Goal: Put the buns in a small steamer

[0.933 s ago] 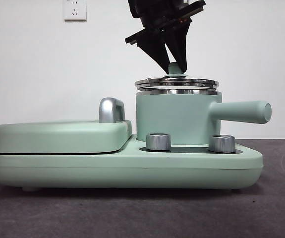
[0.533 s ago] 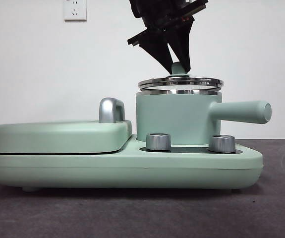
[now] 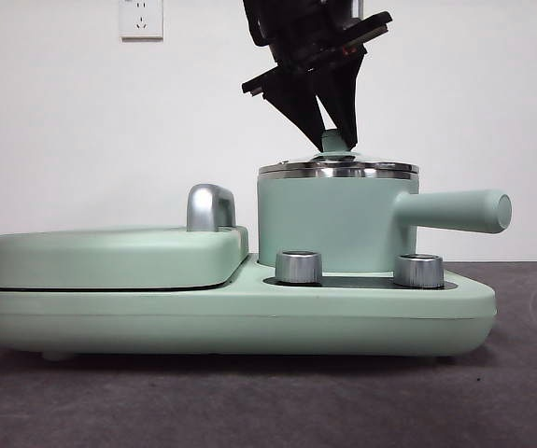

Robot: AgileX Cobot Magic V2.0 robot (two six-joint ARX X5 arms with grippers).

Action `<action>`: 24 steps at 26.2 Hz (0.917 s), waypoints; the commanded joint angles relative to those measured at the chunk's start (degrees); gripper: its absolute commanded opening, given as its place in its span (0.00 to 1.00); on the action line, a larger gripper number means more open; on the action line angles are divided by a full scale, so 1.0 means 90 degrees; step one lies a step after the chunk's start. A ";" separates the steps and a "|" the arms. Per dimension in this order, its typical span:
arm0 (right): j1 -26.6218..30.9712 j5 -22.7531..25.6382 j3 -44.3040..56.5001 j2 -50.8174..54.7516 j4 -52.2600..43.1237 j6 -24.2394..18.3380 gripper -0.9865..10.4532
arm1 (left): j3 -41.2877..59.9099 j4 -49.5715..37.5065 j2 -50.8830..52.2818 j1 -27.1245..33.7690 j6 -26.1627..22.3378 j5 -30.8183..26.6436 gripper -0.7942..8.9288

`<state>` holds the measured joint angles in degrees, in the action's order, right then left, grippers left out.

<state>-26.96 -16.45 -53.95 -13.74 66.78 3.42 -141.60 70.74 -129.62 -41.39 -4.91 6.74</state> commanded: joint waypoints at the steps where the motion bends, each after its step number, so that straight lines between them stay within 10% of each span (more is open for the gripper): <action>1: -0.0036 -0.0012 -0.0041 -0.0012 -0.0073 0.0070 0.37 | -0.0177 0.0015 -0.0299 -0.0078 0.0002 -0.0019 0.31; 5: -0.0036 -0.0012 -0.0041 -0.0012 -0.0073 0.0070 0.37 | -0.0204 0.0085 -0.0063 -0.0063 0.0192 -0.0019 0.64; 14: -0.0036 -0.0102 -0.0041 -0.0012 -0.0554 0.0070 0.37 | 0.0228 0.1426 0.2280 -0.0124 0.0804 -0.0012 0.63; 24: -0.0032 -0.0172 -0.0034 -0.0049 -0.0835 -0.0010 0.37 | 0.3866 0.1409 0.6370 -0.0488 0.1428 -0.0053 0.63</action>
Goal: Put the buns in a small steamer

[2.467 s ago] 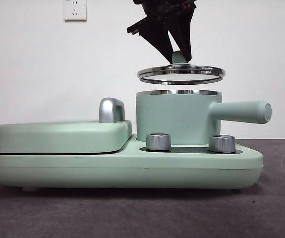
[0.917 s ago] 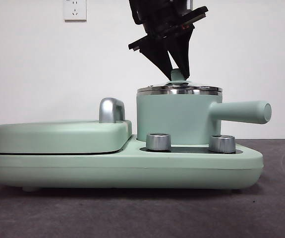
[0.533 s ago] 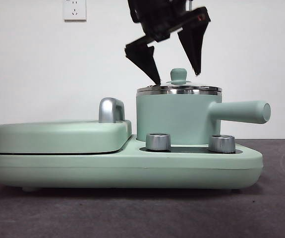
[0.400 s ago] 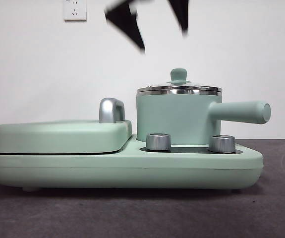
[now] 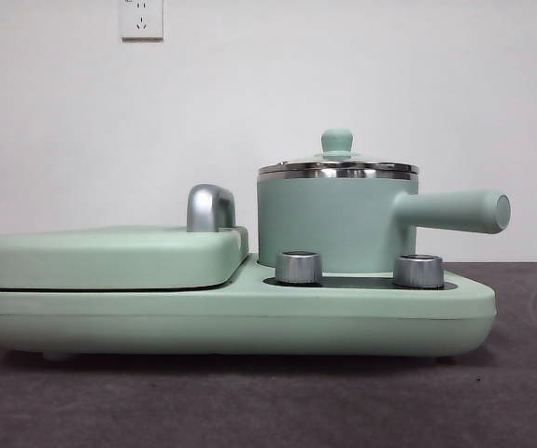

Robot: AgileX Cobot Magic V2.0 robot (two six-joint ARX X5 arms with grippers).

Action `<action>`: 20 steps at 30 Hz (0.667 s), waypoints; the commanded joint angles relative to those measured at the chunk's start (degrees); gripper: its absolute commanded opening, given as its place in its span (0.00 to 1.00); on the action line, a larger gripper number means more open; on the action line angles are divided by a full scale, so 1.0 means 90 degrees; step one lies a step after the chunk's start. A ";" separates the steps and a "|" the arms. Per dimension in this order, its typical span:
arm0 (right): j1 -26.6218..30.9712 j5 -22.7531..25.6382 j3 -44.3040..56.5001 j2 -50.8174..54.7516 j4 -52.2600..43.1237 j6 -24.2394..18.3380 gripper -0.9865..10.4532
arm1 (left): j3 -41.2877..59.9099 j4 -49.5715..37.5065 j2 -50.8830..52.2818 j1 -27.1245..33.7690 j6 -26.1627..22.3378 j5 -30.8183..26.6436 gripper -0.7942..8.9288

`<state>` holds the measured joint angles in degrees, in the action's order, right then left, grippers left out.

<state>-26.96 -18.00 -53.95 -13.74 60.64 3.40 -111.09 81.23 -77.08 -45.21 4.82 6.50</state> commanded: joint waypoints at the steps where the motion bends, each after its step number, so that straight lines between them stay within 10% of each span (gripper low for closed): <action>1: -0.0032 0.0000 -0.0024 -0.0049 -0.0226 -0.0010 0.37 | 0.0823 0.0170 0.0872 -0.0061 0.0461 -0.0112 0.63; 10: -0.0032 0.0002 0.0168 -0.0049 -0.0590 -0.0104 0.37 | 0.4182 -0.2288 0.3925 -0.0056 0.1120 -0.0355 0.61; 14: -0.0032 0.0002 0.0168 -0.0049 -0.0588 -0.0100 0.37 | 0.5178 -0.2759 0.4668 -0.0056 0.1222 -0.0444 0.34; 16: -0.0032 -0.0010 0.0168 -0.0049 -0.0527 -0.0100 0.16 | 0.5496 -0.2900 0.4845 -0.0056 0.1260 -0.0447 0.07; 20: -0.0032 0.0002 0.0168 -0.0049 -0.0425 -0.0160 0.10 | 0.5770 -0.2885 0.4906 -0.0056 0.1302 -0.0452 0.10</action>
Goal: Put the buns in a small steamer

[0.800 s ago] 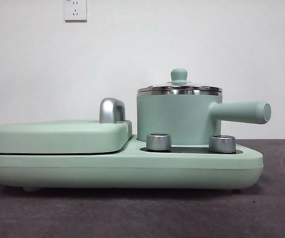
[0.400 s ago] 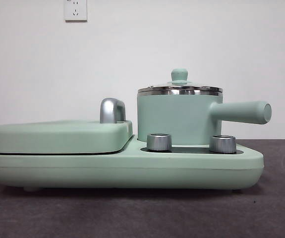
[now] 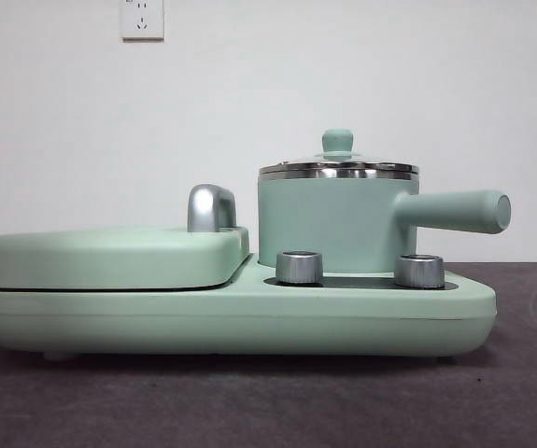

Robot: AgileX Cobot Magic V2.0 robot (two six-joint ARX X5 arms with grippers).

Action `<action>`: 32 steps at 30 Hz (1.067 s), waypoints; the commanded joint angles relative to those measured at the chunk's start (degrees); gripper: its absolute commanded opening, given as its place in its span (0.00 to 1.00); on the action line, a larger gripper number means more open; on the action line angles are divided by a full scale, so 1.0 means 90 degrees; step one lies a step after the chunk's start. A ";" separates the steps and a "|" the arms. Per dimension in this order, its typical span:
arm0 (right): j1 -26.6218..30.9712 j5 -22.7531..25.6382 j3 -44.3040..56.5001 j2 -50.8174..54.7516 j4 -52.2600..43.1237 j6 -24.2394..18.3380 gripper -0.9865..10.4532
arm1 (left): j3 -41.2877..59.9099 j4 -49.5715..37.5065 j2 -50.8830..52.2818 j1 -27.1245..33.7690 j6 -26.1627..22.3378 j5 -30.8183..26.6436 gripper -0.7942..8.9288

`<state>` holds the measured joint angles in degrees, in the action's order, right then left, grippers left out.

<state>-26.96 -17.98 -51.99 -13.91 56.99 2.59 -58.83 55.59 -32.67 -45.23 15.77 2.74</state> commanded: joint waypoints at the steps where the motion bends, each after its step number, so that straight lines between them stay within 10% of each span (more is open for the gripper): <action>1: -0.0032 0.0002 -0.0051 -0.0029 -0.0024 -0.0073 0.10 | -0.0039 0.0010 -0.0058 -0.0053 0.0112 -0.0034 0.10; 15: -0.0032 -0.0002 -0.0053 -0.0029 -0.0146 -0.0073 0.10 | 0.0046 -0.0131 0.0049 0.0087 0.0095 -0.0044 0.10; 26: -0.0032 -0.0002 -0.0053 -0.0027 -0.0146 -0.0073 0.10 | 0.2671 -0.2494 0.1729 0.3565 -0.1661 -0.0007 0.10; 32: -0.0032 -0.0002 -0.0053 -0.0027 -0.0146 -0.0073 0.10 | 0.4796 -0.4646 0.2919 0.4566 -0.1702 -0.0005 0.10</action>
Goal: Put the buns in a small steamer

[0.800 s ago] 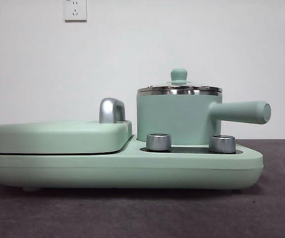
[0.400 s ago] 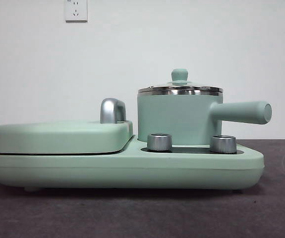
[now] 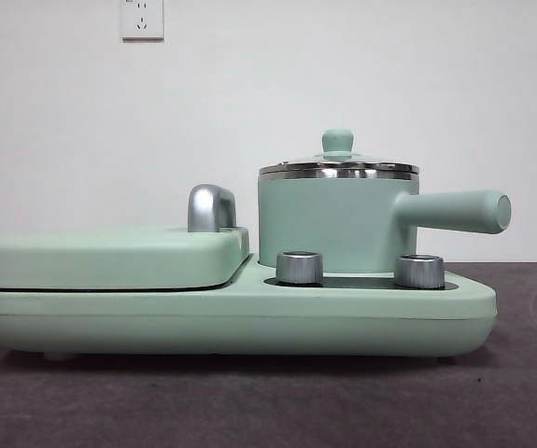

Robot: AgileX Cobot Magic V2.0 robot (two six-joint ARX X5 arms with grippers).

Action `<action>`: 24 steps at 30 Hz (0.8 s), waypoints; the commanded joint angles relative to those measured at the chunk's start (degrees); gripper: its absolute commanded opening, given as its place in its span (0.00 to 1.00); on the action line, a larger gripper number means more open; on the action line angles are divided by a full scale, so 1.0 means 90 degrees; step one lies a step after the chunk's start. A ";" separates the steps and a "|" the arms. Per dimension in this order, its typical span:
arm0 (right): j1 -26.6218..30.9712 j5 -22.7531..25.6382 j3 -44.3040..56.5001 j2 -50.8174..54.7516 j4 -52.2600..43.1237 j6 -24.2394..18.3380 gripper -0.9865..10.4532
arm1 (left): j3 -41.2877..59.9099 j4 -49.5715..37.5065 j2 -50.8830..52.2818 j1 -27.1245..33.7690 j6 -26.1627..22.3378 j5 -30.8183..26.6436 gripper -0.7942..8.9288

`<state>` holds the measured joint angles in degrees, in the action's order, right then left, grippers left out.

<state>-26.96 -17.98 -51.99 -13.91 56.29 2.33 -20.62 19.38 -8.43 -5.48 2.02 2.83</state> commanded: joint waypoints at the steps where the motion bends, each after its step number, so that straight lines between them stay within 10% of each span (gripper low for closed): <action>1: -0.0032 -0.0002 -0.0053 -0.0027 -0.0068 -0.0044 0.10 | 0.0787 -0.0794 0.0350 0.0214 -0.0168 -0.0015 0.10; 24: -0.0032 -0.0002 -0.0053 -0.0024 -0.0066 -0.0044 0.10 | 0.2210 -0.0947 0.0916 0.0690 -0.0228 -0.0005 0.10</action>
<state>-26.96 -17.98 -51.99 -13.93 56.31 2.33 -1.87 10.24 -0.30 0.69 1.04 2.83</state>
